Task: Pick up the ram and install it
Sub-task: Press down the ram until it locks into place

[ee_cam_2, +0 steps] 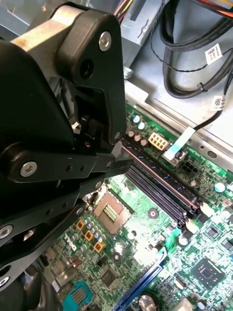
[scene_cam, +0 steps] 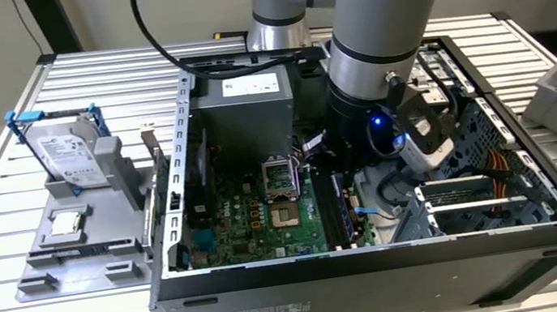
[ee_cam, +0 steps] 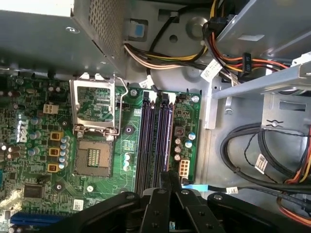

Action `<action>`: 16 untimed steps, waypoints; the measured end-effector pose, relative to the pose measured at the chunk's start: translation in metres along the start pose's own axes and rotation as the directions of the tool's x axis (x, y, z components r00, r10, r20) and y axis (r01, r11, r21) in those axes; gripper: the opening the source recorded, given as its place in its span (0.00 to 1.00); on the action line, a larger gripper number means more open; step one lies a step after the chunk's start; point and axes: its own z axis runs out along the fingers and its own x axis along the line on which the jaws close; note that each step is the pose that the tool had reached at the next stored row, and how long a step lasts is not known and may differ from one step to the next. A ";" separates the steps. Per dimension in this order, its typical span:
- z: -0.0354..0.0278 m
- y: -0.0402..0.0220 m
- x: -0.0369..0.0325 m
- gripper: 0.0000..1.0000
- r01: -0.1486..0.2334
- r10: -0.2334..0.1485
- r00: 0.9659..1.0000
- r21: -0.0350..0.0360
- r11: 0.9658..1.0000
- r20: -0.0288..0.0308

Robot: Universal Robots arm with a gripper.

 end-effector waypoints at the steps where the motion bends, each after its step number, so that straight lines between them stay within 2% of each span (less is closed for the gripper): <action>1: 0.0000 0.0000 0.0000 0.00 0.008 -0.008 1.000 0.000 1.000 0.000; 9: 0.0001 -0.0001 -0.0014 0.00 0.059 -0.059 0.998 -0.002 0.998 -0.002; 16: 0.0000 -0.0001 -0.0015 0.00 0.122 -0.122 0.993 -0.003 0.993 -0.004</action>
